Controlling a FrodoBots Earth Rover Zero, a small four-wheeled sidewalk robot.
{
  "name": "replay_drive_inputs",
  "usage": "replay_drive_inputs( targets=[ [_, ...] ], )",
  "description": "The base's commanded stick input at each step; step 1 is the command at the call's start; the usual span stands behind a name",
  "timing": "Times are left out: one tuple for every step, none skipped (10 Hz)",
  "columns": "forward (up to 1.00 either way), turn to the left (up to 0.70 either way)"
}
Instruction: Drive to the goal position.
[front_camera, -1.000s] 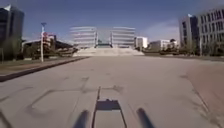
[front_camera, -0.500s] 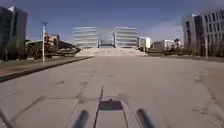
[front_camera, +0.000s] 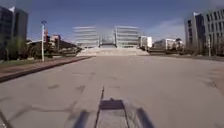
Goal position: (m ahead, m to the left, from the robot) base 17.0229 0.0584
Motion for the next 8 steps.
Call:
replay_drive_inputs(
  targets=[
    [0.7,0.0],
    [0.7,0.0],
    [0.7,0.0],
    [0.7,0.0],
    [0.7,0.0],
    [0.7,0.0],
    [0.7,0.0],
    [0.7,0.04]
  ],
)
